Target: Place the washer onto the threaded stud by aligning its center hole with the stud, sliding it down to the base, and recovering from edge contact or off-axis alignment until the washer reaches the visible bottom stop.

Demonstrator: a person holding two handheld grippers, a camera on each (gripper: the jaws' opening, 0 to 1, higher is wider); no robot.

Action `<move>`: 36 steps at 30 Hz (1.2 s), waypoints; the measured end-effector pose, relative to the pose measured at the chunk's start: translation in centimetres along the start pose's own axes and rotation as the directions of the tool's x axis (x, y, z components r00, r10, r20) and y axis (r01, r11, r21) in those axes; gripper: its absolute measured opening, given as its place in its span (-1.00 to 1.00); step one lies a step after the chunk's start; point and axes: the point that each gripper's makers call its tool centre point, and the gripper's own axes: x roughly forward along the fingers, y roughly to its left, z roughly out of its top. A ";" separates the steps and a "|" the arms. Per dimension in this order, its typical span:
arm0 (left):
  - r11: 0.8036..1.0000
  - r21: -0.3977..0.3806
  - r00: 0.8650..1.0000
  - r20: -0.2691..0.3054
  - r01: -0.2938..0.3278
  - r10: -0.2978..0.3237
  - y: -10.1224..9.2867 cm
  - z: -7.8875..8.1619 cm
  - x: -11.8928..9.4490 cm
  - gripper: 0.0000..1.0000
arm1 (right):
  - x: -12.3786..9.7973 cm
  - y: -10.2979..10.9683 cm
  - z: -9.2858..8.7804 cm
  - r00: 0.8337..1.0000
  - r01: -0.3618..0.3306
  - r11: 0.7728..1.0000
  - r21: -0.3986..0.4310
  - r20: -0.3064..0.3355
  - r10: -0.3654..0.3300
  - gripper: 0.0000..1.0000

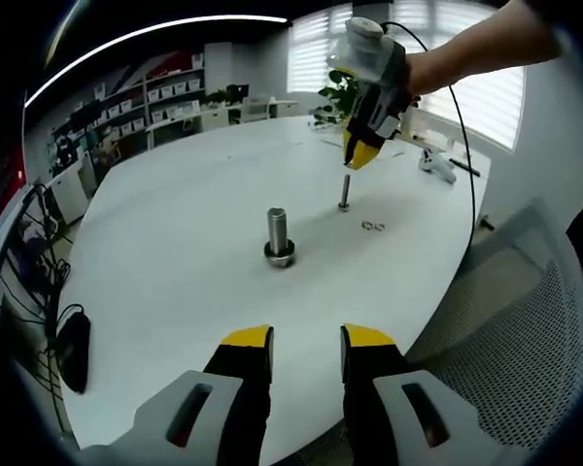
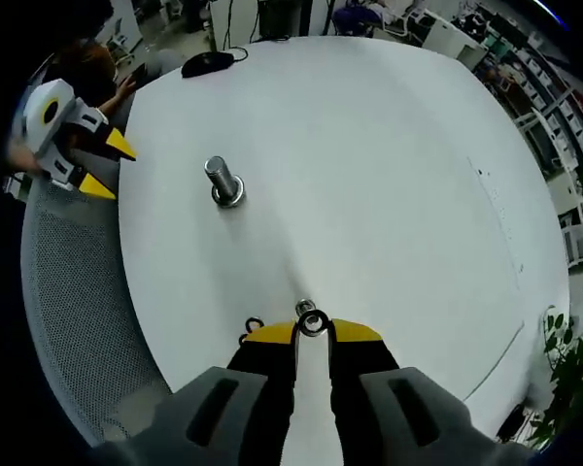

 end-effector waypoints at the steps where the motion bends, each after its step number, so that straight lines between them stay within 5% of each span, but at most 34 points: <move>1: 1.000 0.001 1.000 0.000 0.000 0.000 0.0 0.0 0.0 -0.49 | 0.1 0.1 -0.1 1.000 -0.001 1.000 -0.004 -0.006 0.001 -0.72; 36: 1.000 0.005 1.000 -0.014 0.008 -0.008 -0.2 -0.2 0.1 -0.49 | 4.3 0.6 -0.9 0.996 -0.047 0.999 0.024 -0.069 0.049 -0.72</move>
